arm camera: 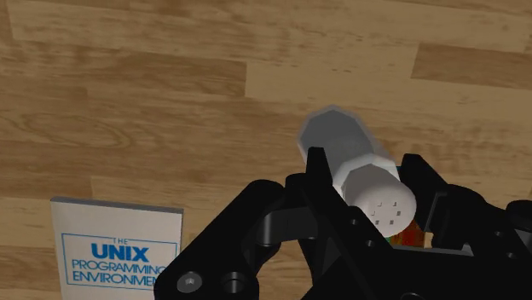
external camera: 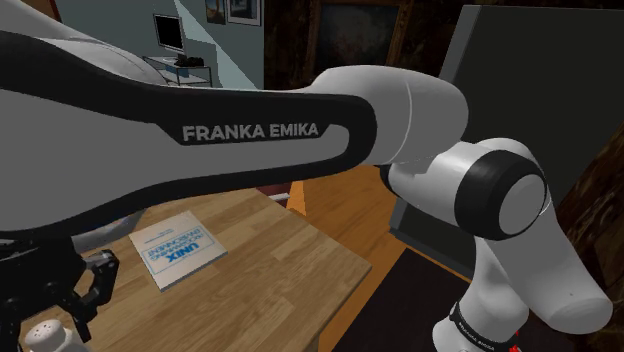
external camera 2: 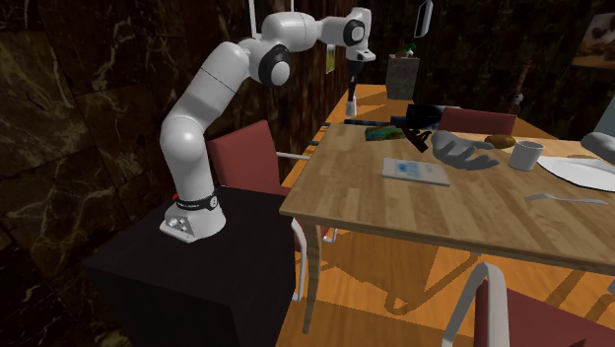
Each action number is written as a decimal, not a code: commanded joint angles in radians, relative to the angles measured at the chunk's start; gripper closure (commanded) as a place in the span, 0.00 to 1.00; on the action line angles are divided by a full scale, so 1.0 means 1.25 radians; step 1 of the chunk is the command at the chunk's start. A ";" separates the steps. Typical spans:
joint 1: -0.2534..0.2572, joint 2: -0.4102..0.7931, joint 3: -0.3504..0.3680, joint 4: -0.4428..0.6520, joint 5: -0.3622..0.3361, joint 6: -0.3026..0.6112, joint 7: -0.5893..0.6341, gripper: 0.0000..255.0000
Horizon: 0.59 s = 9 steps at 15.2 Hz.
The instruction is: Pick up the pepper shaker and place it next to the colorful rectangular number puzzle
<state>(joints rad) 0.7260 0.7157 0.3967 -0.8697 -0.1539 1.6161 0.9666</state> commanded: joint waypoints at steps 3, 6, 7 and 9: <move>-0.017 -0.022 0.003 -0.084 0.005 0.061 0.000 1.00; -0.025 -0.031 0.003 -0.132 0.007 0.100 0.000 1.00; -0.028 -0.033 0.003 -0.147 0.007 0.112 0.000 1.00; -0.032 -0.035 0.003 -0.173 0.008 0.135 0.000 1.00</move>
<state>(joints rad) 0.6917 0.6786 0.4002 -1.0582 -0.1459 1.7643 0.9666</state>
